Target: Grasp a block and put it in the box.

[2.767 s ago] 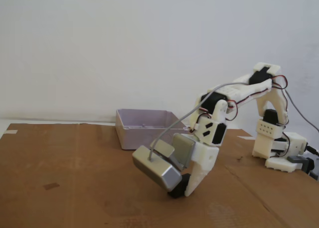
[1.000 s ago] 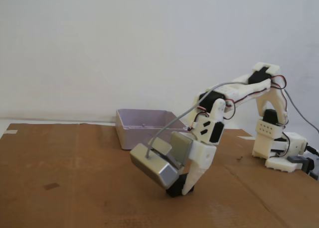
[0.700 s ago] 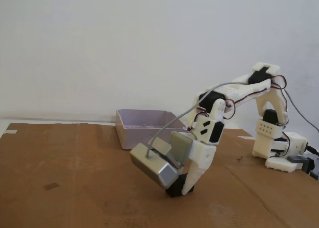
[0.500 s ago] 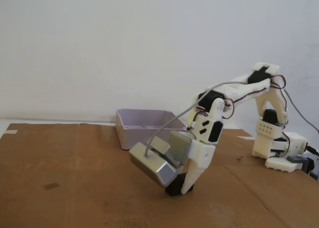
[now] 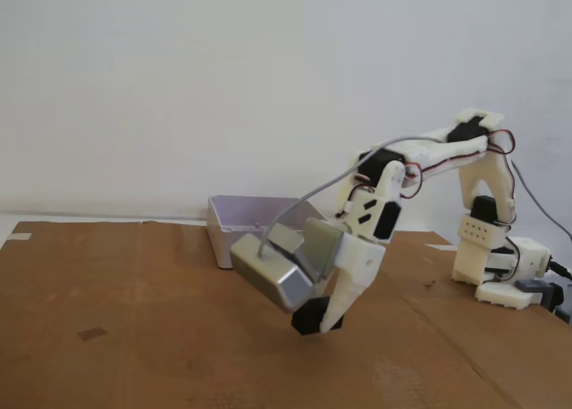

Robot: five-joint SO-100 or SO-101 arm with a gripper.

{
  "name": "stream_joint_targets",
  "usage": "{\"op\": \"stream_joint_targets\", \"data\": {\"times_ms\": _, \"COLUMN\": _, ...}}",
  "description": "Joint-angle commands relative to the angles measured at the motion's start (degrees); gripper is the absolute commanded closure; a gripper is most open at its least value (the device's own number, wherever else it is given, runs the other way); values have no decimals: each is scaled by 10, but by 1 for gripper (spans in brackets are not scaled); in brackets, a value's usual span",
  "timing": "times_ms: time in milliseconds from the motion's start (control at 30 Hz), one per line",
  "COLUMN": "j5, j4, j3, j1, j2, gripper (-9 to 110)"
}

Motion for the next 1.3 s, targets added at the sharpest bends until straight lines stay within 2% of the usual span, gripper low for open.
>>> {"op": "stream_joint_targets", "data": {"times_ms": 0, "j5": -1, "j4": 0, "j3": -41, "j1": 8, "j2": 133, "gripper": 101}}
{"op": "stream_joint_targets", "data": {"times_ms": 600, "j5": -1, "j4": 0, "j3": -43, "j1": 24, "j2": 221, "gripper": 101}}
{"op": "stream_joint_targets", "data": {"times_ms": 1267, "j5": -2, "j4": 0, "j3": -40, "j1": 151, "j2": 324, "gripper": 101}}
